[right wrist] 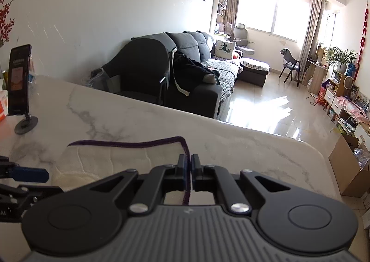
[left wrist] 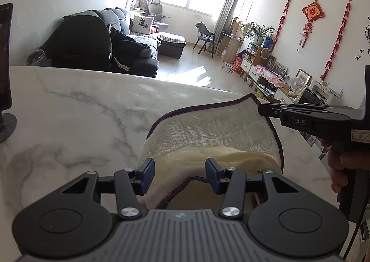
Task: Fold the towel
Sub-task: 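Lift the towel with the left tool while the right tool holds its edge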
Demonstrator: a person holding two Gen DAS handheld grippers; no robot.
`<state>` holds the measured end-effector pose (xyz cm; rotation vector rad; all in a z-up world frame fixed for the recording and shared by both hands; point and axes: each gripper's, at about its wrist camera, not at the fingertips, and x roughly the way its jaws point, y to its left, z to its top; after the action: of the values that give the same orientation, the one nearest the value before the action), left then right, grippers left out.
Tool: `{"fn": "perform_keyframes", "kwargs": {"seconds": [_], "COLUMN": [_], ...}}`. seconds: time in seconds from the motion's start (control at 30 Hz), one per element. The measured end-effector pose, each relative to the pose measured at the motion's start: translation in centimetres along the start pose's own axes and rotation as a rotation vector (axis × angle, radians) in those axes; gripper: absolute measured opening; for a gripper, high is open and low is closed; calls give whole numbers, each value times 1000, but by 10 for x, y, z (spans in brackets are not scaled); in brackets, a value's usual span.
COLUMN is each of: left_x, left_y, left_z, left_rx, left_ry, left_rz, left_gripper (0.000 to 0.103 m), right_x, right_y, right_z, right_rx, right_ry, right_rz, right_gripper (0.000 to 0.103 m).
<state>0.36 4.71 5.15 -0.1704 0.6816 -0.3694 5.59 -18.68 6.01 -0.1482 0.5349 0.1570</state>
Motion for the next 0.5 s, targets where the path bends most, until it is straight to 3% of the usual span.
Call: {"fn": "perform_keyframes", "kwargs": {"seconds": [0.33,0.5], "left_x": [3,23], "left_y": [-13,-10], "left_z": [-16,-17], "left_rx": [-88,-180], "left_ry": [107,144], "left_rz": [-131,-137], "left_gripper": [49,49], "right_x": [5,8], "right_y": [-2,-3], "right_z": [0,0], "right_rx": [-1,-2], "right_ry": [9,14], "right_rz": [0,0], "right_gripper": [4,4]}}
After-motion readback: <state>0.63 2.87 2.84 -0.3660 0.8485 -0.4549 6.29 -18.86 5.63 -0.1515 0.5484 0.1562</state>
